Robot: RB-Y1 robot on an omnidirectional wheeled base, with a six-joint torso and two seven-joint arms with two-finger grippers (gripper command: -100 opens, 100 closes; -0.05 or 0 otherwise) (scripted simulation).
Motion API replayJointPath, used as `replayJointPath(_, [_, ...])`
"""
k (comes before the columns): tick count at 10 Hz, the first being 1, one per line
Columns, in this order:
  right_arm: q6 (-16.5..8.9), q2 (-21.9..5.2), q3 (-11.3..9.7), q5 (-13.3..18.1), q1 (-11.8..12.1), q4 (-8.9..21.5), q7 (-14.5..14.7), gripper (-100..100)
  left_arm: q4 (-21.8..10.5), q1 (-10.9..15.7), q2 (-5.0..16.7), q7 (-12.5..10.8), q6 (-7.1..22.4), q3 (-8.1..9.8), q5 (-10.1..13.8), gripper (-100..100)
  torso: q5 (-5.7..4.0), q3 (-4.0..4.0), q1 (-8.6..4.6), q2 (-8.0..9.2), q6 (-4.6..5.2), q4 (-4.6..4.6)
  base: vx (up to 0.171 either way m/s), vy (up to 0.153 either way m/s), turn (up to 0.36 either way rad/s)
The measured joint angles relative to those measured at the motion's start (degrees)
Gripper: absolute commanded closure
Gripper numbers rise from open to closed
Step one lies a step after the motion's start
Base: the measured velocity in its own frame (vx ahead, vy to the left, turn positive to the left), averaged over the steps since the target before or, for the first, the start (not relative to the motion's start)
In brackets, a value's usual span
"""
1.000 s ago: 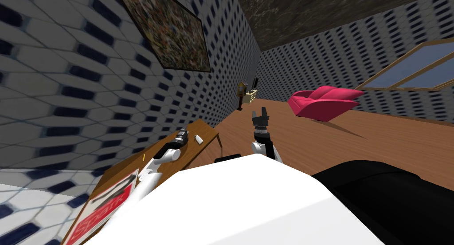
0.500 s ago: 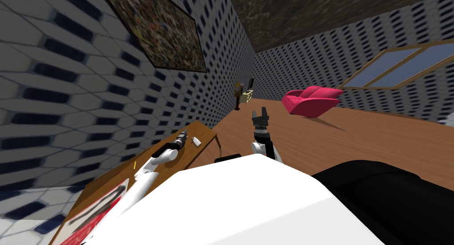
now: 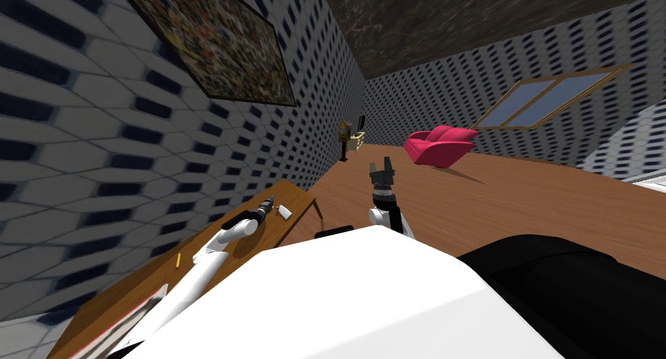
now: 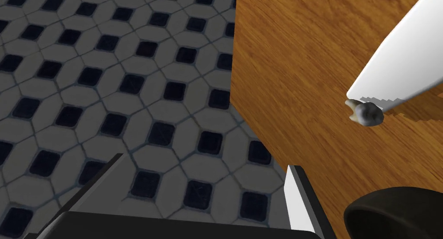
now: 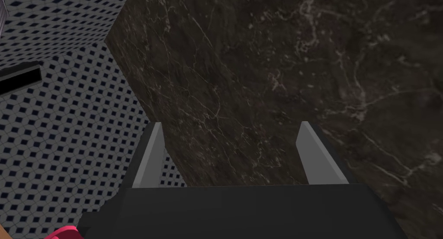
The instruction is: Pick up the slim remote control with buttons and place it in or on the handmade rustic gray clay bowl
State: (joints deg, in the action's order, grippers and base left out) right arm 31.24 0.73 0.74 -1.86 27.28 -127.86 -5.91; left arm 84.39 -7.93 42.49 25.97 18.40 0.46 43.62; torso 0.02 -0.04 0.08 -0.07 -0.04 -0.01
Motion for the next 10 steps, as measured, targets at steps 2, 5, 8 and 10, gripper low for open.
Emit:
replayJointPath(2, [0.0,0.0,0.0,0.0,0.0,0.0,0.0,0,-2.7,-0.2,2.2,1.6,2.1,-1.44,3.3,-100,0.01,-0.01,0.04,-0.02,0.0,-0.01,0.024,0.027,-0.18])
replayJointPath(5, [0.0,0.0,0.0,0.0,0.0,0.0,0.0,0,-7.8,1.6,4.5,3.6,6.3,-3.49,7.3,-100,0.01,-0.03,0.05,-0.06,0.06,-0.01,0.031,0.041,-0.244])
replayJointPath(8, [0.0,0.0,0.0,0.0,0.0,0.0,0.0,0,-12.0,1.0,6.4,5.7,10.9,-5.87,10.8,-100,0.02,-0.05,0.1,-0.09,0.02,-0.02,0.031,0.047,-0.142])
replayJointPath(10, [0.0,0.0,0.0,0.0,0.0,0.0,0.0,0,-16.5,2.3,8.1,8.7,12.9,-7.74,15.8,-100,0.02,-0.04,0.11,-0.07,0.04,-0.01,0.02,0.05,-0.184])
